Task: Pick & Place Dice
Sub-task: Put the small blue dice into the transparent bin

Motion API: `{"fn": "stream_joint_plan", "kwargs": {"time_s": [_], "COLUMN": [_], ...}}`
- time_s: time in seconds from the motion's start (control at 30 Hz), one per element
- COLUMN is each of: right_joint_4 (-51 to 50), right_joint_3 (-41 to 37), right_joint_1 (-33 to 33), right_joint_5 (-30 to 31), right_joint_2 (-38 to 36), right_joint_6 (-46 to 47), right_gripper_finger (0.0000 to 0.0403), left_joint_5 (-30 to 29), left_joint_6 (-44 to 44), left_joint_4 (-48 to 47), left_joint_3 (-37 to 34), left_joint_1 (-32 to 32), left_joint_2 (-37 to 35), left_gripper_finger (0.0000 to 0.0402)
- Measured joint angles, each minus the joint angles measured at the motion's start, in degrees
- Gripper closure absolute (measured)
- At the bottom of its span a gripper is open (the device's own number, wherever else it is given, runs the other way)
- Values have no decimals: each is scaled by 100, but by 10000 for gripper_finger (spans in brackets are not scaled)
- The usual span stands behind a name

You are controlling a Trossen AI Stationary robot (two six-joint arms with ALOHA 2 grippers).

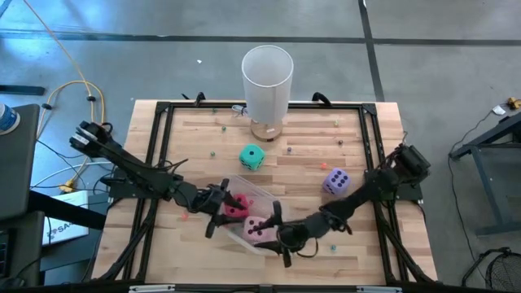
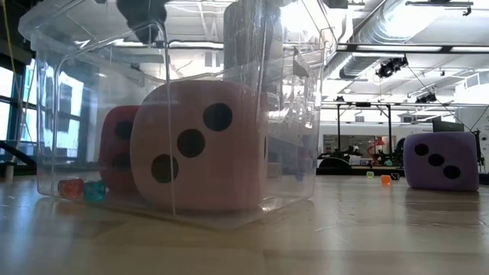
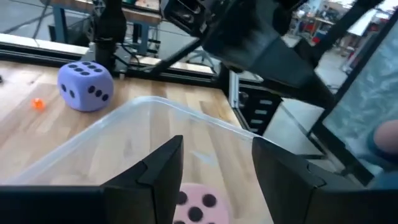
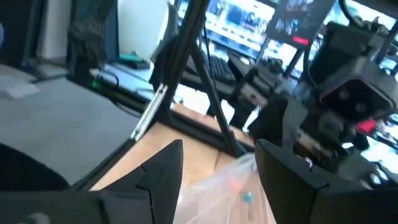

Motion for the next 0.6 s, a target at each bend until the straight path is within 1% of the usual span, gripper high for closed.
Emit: {"fn": "stream_joint_plan", "kwargs": {"time_s": [0.07,0.13,0.2,0.27,0.33,0.4,0.5,0.6], "right_joint_4": [-435,-1120,-2005,-2917,-3745,-4365,-5103,-5637], "right_joint_3": [-7,-11,-10,-7,-13,-9,-11,-10], "right_joint_1": [205,444,743,1088,1467,1814,2294,2659], "right_joint_5": [615,1355,2016,2387,2426,2236,1885,1666], "right_joint_2": [-94,-263,-474,-612,-734,-826,-841,-840], "right_joint_6": [190,632,1305,2267,3316,4402,5941,7064], "right_gripper_finger": [211,211,211,211,211,211,211,211], "left_joint_5": [0,-5,-7,-61,-312,-532,-610,-610], "left_joint_6": [172,278,303,429,460,426,391,168], "left_joint_4": [-228,-421,-582,-760,-829,-834,-837,-839], "left_joint_3": [0,0,0,0,0,0,0,0], "left_joint_1": [-85,-200,-345,-480,-600,-704,-792,-881], "left_joint_2": [-148,-301,-450,-545,-566,-567,-569,-569], "left_gripper_finger": [215,215,215,215,215,215,215,215]}}
